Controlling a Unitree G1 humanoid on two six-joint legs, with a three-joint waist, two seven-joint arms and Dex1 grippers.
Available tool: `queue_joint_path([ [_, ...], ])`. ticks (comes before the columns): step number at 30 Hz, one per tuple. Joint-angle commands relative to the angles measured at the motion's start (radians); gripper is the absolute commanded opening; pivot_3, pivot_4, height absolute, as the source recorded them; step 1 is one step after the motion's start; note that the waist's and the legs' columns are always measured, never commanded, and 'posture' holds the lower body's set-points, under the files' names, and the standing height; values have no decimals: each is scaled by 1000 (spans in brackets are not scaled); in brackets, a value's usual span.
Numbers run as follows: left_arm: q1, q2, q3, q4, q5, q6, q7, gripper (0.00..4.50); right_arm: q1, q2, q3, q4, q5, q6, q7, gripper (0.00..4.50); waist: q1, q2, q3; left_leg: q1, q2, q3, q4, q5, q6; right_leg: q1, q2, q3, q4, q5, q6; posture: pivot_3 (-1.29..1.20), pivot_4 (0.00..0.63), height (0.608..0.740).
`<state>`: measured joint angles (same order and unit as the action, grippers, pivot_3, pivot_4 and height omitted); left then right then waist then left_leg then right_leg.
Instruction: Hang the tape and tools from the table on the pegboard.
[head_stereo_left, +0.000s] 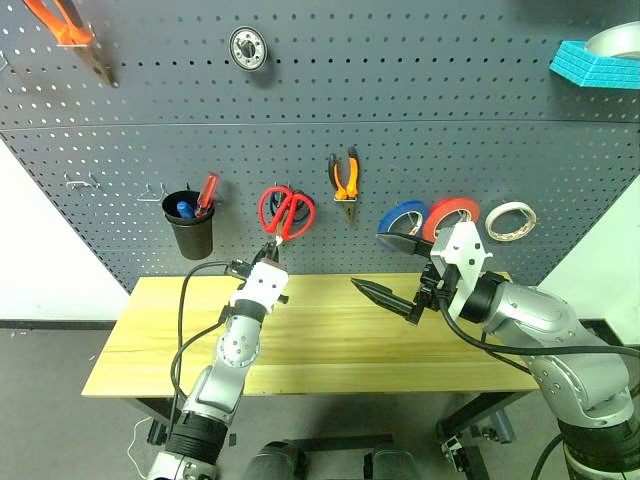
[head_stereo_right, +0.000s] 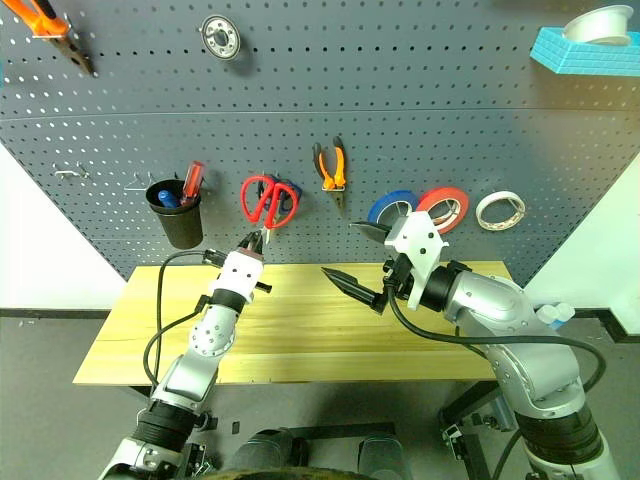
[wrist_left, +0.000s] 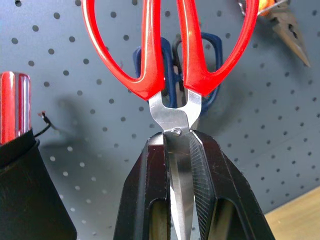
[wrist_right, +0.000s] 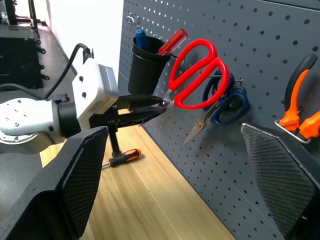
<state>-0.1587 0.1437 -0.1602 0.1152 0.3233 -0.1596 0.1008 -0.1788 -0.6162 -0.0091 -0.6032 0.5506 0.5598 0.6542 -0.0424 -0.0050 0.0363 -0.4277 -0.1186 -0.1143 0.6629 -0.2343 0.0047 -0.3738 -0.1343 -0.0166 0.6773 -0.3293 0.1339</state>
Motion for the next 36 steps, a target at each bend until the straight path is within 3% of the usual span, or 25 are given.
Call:
queue_joint_path([
  [1, -18, -2, 18, -10, -8, -11, 6, 247, -13, 5, -11, -22, -1, -14, -5, 4500, -1, 0, 0, 0, 0, 0, 0, 0, 0, 0, 0, 0, 0, 0, 0, -139, 0, 681],
  [19, -138, -22, 15, 168, -1, -57, 40, 247, -7, 6, -18, -40, 12, -9, -8, 4500, 0, 0, 0, 0, 0, 0, 0, 0, 0, 0, 0, 0, 0, 0, 0, -147, 0, 681],
  [36, -195, -22, 19, 298, 2, -112, 70, 247, -6, 14, -81, -79, 121, -13, -11, 4500, -2, 0, 0, 0, -1, 0, 0, 0, 0, 0, 0, 0, 0, 0, 0, -155, 0, 681],
])
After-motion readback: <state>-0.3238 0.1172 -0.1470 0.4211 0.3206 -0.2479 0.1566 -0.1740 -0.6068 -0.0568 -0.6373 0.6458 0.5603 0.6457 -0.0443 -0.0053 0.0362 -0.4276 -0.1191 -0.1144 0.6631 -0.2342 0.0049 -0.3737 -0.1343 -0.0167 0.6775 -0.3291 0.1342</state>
